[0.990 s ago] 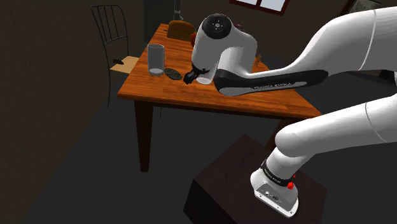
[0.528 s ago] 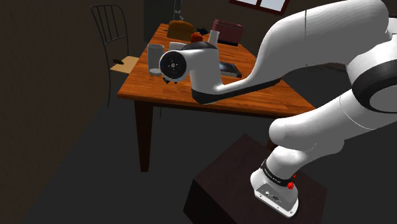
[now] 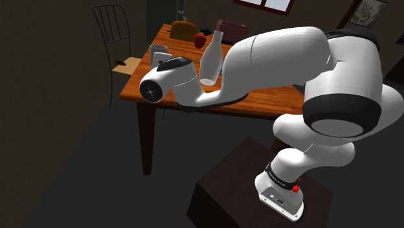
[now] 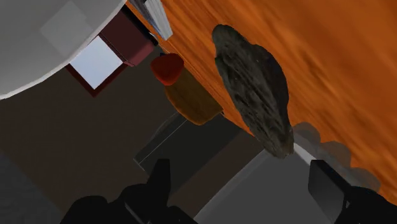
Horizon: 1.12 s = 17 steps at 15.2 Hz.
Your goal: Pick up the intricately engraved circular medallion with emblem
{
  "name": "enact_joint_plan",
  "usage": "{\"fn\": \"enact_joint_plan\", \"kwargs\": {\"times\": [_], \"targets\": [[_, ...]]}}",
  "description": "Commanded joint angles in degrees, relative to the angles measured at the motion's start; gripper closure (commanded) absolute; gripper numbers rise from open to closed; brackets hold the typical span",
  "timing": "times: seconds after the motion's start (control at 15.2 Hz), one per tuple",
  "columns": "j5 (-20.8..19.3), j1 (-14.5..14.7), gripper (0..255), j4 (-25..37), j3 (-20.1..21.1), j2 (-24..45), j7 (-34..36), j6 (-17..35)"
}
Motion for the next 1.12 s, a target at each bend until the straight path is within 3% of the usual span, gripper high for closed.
{"fn": "enact_joint_plan", "kwargs": {"times": [0.0,0.33,0.4,1.06], "targets": [[0.01,-1.38,0,-0.27,1.23,-1.27,1.36,0.86],[-0.42,-3.26,0,-0.56,3.66,-2.17,3.53,1.15],[-0.98,-2.66,255,-1.42,3.01,-1.86,3.99,1.38],[-0.58,-2.86,255,-0.46,3.2,-1.63,3.05,0.84]]}}
